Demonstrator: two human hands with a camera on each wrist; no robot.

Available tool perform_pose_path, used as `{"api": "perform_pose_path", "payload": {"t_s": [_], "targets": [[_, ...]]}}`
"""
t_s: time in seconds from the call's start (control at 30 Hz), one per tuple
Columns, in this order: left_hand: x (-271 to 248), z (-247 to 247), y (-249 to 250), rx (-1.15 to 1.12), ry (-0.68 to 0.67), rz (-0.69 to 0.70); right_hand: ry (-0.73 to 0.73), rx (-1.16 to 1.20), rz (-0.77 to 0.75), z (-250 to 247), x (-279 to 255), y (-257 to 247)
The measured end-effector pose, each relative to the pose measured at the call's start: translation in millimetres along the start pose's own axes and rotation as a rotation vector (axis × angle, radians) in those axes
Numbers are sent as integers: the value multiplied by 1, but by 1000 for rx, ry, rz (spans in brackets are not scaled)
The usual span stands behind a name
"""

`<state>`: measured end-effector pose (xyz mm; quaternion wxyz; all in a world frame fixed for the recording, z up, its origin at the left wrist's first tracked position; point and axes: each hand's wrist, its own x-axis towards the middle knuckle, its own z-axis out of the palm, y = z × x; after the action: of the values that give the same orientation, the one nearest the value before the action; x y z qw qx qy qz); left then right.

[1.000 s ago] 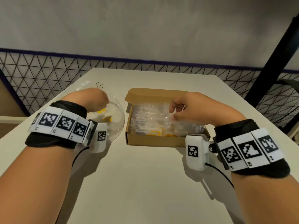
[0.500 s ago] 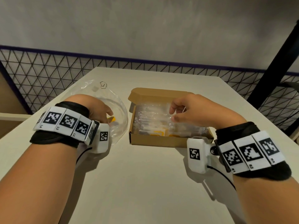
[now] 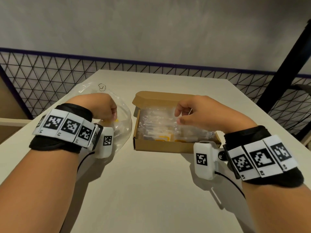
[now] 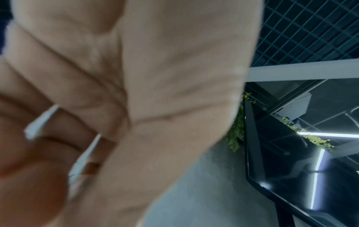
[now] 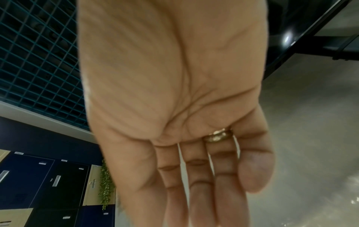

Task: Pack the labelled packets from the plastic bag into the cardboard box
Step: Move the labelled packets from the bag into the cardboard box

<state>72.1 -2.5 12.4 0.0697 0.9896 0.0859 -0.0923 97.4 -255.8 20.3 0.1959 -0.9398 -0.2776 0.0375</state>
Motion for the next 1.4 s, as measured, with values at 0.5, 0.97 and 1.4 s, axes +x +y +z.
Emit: {"api": "perform_pose_path", "payload": {"t_s": [0.5,0.97,1.4], "targets": [[-38,-30,41,-329,423,317,155,204,-111,4,-2,-19],[-41,-29,61,-772,571,466,149,321,-161,2,-4,-26],[4,-4,8,-313,240,-105,178,319,-115,0,-2,-22]]}}
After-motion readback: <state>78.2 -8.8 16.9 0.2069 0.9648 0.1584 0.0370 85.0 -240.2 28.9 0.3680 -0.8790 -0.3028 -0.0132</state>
